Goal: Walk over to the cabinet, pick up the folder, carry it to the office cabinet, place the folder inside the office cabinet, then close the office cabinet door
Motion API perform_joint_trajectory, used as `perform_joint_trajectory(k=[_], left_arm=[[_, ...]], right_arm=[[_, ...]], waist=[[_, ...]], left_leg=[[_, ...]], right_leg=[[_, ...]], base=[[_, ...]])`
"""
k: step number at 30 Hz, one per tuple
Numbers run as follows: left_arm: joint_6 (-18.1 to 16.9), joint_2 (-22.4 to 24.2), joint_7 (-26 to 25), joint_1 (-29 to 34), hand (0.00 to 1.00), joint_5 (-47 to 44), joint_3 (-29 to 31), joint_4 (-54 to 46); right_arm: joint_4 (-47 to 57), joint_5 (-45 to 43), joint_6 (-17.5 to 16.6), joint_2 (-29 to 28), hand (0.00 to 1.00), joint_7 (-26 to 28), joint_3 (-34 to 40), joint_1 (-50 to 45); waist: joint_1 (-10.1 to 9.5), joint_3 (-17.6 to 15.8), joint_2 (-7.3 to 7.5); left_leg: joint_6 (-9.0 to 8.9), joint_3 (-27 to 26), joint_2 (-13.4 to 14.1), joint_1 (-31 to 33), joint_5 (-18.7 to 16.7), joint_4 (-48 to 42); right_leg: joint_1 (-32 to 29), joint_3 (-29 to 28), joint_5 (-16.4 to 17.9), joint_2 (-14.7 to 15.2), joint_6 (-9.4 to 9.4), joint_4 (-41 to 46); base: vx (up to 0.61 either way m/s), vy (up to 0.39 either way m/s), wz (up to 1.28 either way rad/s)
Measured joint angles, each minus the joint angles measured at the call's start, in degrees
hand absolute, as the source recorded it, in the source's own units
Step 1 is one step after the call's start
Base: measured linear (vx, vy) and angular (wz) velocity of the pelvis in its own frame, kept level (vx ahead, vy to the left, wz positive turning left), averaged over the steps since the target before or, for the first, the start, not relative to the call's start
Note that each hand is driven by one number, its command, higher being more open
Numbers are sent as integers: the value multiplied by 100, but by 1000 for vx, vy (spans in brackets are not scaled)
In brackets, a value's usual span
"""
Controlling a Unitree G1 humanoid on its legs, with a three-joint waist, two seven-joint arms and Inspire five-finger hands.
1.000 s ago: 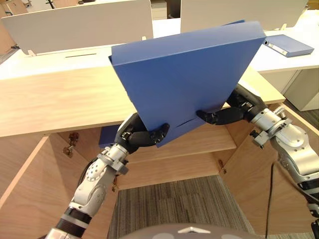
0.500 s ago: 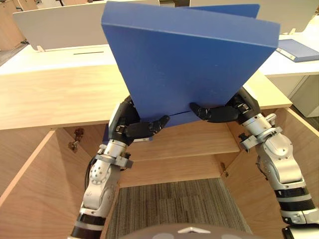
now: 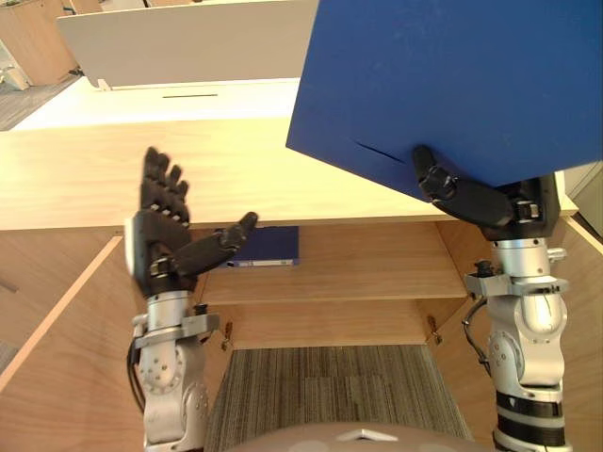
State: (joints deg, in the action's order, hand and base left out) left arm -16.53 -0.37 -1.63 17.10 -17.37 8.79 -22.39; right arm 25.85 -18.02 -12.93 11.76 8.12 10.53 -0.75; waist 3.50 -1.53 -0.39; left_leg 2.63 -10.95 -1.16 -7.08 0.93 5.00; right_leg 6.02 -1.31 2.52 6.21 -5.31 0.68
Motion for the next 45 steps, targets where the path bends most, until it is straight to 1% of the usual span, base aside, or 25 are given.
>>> perform_joint_trajectory(k=[3, 7, 9, 12, 14, 22, 26, 28, 30, 33, 37, 40, 41, 43, 45], left_arm=[[0, 203, -98, 350, 100, 1, 155, 7], [1, 364, -137, 684, 100, 18, 195, 104], [8, 405, -156, 729, 100, 50, 206, 378], [138, 485, -157, 825, 100, 75, 231, 1022], [191, 500, -155, 878, 100, 191, 227, 1220], [425, 504, -154, 894, 100, 744, 209, 2619], [501, 478, -154, 855, 100, 1051, 210, 3462], [569, 401, -152, 745, 100, 1195, 207, 3949], [617, 259, -142, 602, 100, 1376, 205, 4590], [632, 85, -133, 507, 100, 1598, 169, 5162], [705, -361, -130, 197, 100, 1982, 105, 6400], [721, -504, -212, 173, 100, 2108, 104, 6762], [724, -546, -225, 176, 100, 2178, 103, 6854], [724, -617, -246, 137, 100, 2237, 100, 6990], [720, -657, -348, -83, 100, 2233, 109, 6998]], right_arm=[[183, -3, -28, -165, 0, 21, -12, -230], [213, -11, -28, -289, 0, 66, -44, -367], [220, -12, -26, -296, 0, 111, -50, -488], [220, -15, -21, -297, 0, 192, -120, -698], [220, -22, -20, -297, 0, 205, -198, -749], [177, -19, 56, -252, 0, 320, -748, -1069], [-93, -10, 80, -178, 0, 365, -962, -1136], [-284, -4, 103, -87, 0, 372, -1097, -1139], [-532, 52, 146, 139, 0, 369, -1369, -1140], [-757, 257, 167, 356, 0, 383, -1649, -1147], [-1388, 650, 168, 778, 0, 418, -2145, -1142], [-1737, 1072, 178, 1183, 0, 392, -2403, -1141], [-1839, 1207, 183, 1336, 0, 372, -2508, -1136], [-1959, 1411, 184, 1465, 0, 365, -2607, -1080], [-2235, 1682, 195, 1591, 0, 298, -2784, -712]], waist=[[-20, 39, 62], [-37, 57, 96], [-54, 57, 96], [-62, 54, 101], [-55, 52, 103], [-67, 38, 126], [-66, 29, 142], [-67, 29, 142], [-67, 23, 150], [-71, 8, 173], [-113, -35, 200], [-136, -131, 186], [-143, -146, 162], [-150, -258, 127], [-179, -613, 92]], left_leg=[[-2, 73, -12, 12, 1, 1], [-3, 98, -19, 25, 0, 2], [-3, 115, -19, 32, 0, 2], [-3, 123, -18, 41, 0, 2], [-3, 123, -17, 42, -1, 2], [-5, 160, -19, 59, -2, 2], [-6, 174, -19, 73, -2, 2], [-9, 174, -18, 73, -3, 2], [-10, 167, -14, 71, -4, 1], [-23, 106, 5, 42, -13, 1], [-37, 64, 28, 21, -22, 0], [-54, 50, 27, 41, -33, 0], [-95, 44, 29, 141, -56, -7], [-102, 40, 56, 356, -75, -105], [-81, -30, 119, 742, -231, -601]], right_leg=[[15, 95, 47, 16, 2, 16], [15, 126, 57, 28, -3, 16], [17, 142, 61, 38, -7, 15], [13, 152, 63, 44, -11, 10], [13, 153, 64, 44, -11, 8], [11, 195, 83, 52, -10, 10], [3, 212, 85, 52, -10, 7], [3, 211, 85, 51, -10, 5], [1, 203, 85, 46, -10, 5], [1, 140, 84, 34, -7, 5], [2, 100, 81, 4, -4, 0], [-34, 82, 83, -7, 1, -3], [-141, 71, 85, -10, 3, 8], [-329, 60, 76, -14, 15, 48], [-613, -29, 59, -32, 34, 229]], base=[[-12, -13, 14], [-2, -6, 4], [-3, -5, 5], [0, 0, 0], [0, 0, 0], [-3, -3, 1], [0, 0, 0], [0, 0, 0], [0, 0, 0], [-6, -4, -10], [0, 0, -6], [-20, -5, -2], [-37, -8, -2], [0, 0, 0], [-35, -23, -13]])
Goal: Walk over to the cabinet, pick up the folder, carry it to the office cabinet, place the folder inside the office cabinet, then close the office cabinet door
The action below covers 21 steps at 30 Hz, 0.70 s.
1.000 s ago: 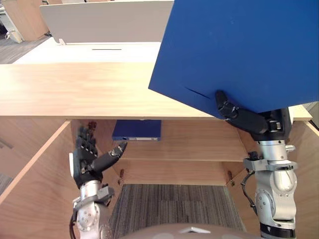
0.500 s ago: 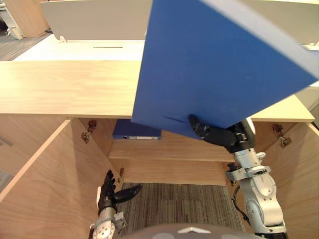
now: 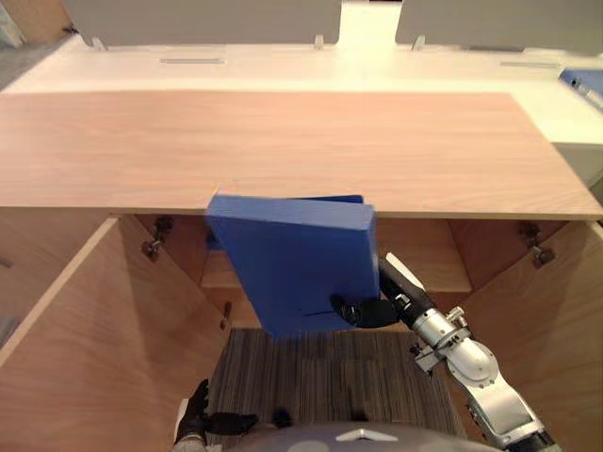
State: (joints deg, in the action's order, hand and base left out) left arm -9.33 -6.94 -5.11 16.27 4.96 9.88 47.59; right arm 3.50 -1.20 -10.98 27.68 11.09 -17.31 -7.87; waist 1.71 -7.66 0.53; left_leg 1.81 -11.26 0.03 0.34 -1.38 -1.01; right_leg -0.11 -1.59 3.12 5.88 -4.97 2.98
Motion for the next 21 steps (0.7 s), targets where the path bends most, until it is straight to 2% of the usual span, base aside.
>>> perform_joint_trajectory(k=[3, 5, 9, 11, 13, 16, 21], left_arm=[[-28, -4, -30, -367, 100, 0, -45, -3], [-49, -14, -107, -756, 100, -4, -149, -4], [-126, -83, -153, -1247, 100, -83, -226, -56], [-152, -122, -213, -1513, 100, -104, -270, -140], [-186, -121, -246, -1598, 100, -231, -252, -271], [-229, -136, -322, -1733, 100, -323, -246, -634], [-258, 73, -432, -1887, 100, -498, -186, -1163]], right_arm=[[-244, 243, 5, 70, 0, -58, -32, 496], [-421, 408, 4, 146, 0, -299, -39, 1043], [-664, 690, 5, 219, 0, -677, -22, 1585], [-691, 874, 6, 247, 0, -844, -17, 1799], [-688, 907, 6, 243, 0, -918, -18, 1862], [-641, 905, 41, 223, 0, -1006, -11, 1870], [-98, 549, 106, -66, 0, -1119, 228, 1923]], waist=[[-20, -397, -140], [-22, -743, -300], [-18, -1229, -327], [-21, -1469, -355], [-27, -1584, -363], [-145, -1672, -385], [-265, -1793, -383]], left_leg=[[53, -15, 135, 609, -323, -844], [89, 48, 309, 1324, -514, -1552], [78, 102, 396, 2050, -710, -2281], [68, 136, 458, 2655, -879, -2893], [37, 175, 498, 3036, -1008, -3246], [-29, 225, 614, 3773, -1232, -3914], [18, 333, 787, 4756, -1368, -4680]], right_leg=[[-360, -36, 0, -72, 15, 271], [-1014, -48, 38, -179, 62, 809], [-1894, -31, 419, -178, 104, 1843], [-2554, -35, 660, -174, 106, 2564], [-2953, -32, 805, -173, 112, 2976], [-3711, -20, 1025, -185, 146, 3693], [-4662, 58, 1233, -256, 193, 4454]], base=[[-68, -9, -12], [-116, -11, -18], [-163, -30, -4], [-191, -41, 3], [-192, -44, 5], [-201, -38, 0], [-91, -37, 1]])
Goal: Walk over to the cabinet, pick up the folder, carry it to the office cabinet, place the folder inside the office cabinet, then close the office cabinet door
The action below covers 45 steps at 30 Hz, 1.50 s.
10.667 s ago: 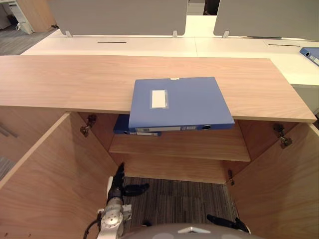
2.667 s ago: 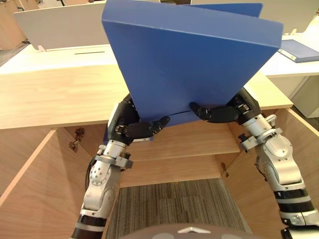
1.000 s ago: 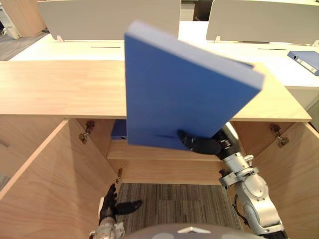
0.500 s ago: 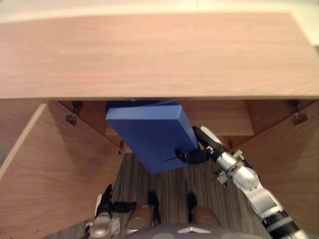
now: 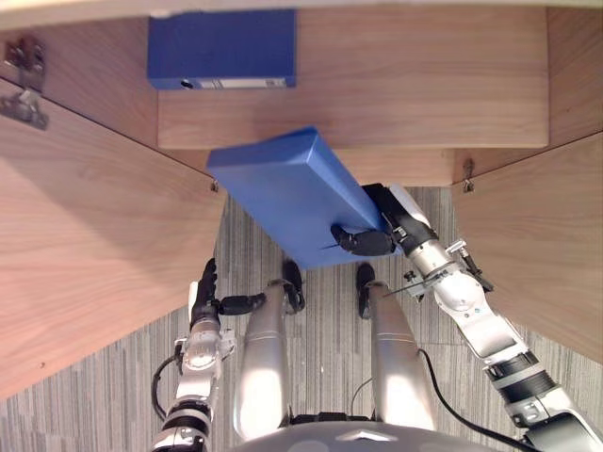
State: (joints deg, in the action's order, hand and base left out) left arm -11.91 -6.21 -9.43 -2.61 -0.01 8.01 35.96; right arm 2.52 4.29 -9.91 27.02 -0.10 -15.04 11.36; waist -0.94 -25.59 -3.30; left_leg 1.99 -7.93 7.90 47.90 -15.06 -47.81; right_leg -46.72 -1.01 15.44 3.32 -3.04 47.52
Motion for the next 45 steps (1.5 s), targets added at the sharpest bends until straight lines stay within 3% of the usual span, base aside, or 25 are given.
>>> perform_joint_trajectory(k=[6, 15, 22, 36, 45], left_arm=[[100, 166, 0, -372, 100, -115, 10, -372], [205, 265, 4, -480, 100, -202, 9, -530], [257, 308, -24, -513, 100, -203, 11, -682], [372, 551, -378, -538, 100, -397, 8, -735], [374, 770, -670, -623, 100, -411, -60, -760]], right_arm=[[153, -1548, -4, -684, 0, -391, 877, 703], [-131, -4005, -39, -909, 0, -549, 1607, 1108], [-814, -5374, -130, -1181, 0, -822, 1893, 1929], [-1839, -6957, -656, -2007, 0, -1708, 2194, 3570], [-1880, -6965, -1212, -2547, 0, -2794, 2959, 4187]], waist=[[-173, -209, 119], [-213, -255, 139], [-202, -255, 140], [-228, -255, 140], [-274, -254, 138]], left_leg=[[-41, 108, 121, 718, -45, -441], [-67, 158, 177, 952, -47, -572], [-87, 214, 180, 1056, -35, -565], [-204, 284, 133, 927, 132, -135], [-312, 446, 11, 872, 348, 259]], right_leg=[[-696, 84, 81, -68, 61, 452], [-917, 134, 116, -90, 125, 619], [-995, 191, 120, -91, 137, 604], [-856, 311, 85, -70, 181, 273], [-792, 577, 68, 58, 210, 96]], base=[[-56, -33, 1], [-8, -3, 0], [1, 0, 2], [17, 4, 4], [40, -7, 13]])
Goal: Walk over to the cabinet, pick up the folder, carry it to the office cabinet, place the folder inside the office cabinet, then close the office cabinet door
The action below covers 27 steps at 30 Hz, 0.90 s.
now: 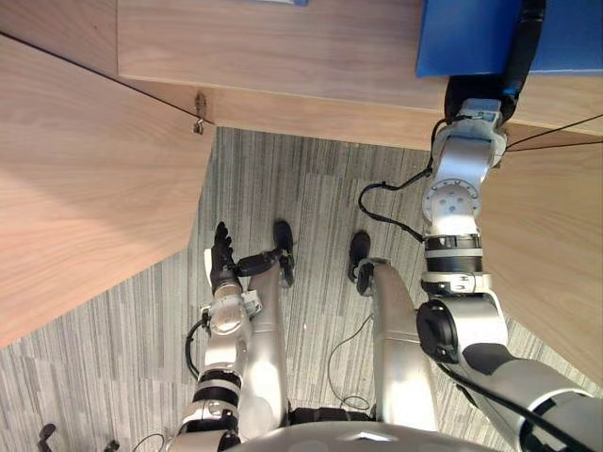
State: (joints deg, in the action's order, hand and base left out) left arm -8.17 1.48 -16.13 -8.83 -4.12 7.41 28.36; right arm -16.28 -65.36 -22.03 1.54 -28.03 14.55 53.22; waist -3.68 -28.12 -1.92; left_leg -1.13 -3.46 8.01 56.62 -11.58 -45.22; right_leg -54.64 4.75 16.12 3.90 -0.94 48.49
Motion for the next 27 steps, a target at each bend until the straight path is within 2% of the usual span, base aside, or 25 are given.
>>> perform_joint_trajectory(k=[2, 3, 12, 23, 27], left_arm=[[3, 35, -65, -39, 100, -16, -22, 1], [6, 81, -129, -72, 100, -39, -24, 2], [10, 143, -231, -102, 100, -43, -246, -1], [32, 143, -229, -109, 100, -52, -270, -6], [75, 142, -225, -109, 100, -107, -269, -25]], right_arm=[[-30, 0, -88, -1, 0, -227, 108, 82], [-31, -1, -146, -10, 100, -353, 209, 153], [-49, 2, -274, 46, 100, -847, 332, 477], [-49, 15, -301, 276, 100, -833, 285, 795], [-52, 60, -186, 418, 100, -751, 210, 794]], waist=[[-32, 1, -1], [-46, 3, -5], [-88, 7, -12], [-98, 9, -13], [-88, 9, -14]], left_leg=[[-9, 29, -18, 0, 38, 38], [-32, 70, -32, -1, 68, 79], [-113, 204, -69, -46, 240, 336], [-137, 236, -71, -55, 308, 392], [-135, 236, -72, -54, 315, 391]], right_leg=[[4, 36, 0, 14, 1, -20], [23, 82, -1, 24, 1, -41], [93, 249, -34, 39, 60, -178], [92, 283, -44, 39, 78, -178], [92, 284, -52, 39, 91, -179]], base=[[36, -6, 14], [27, -8, 14], [20, -8, 9], [6, -1, 1], [0, 0, 0]])
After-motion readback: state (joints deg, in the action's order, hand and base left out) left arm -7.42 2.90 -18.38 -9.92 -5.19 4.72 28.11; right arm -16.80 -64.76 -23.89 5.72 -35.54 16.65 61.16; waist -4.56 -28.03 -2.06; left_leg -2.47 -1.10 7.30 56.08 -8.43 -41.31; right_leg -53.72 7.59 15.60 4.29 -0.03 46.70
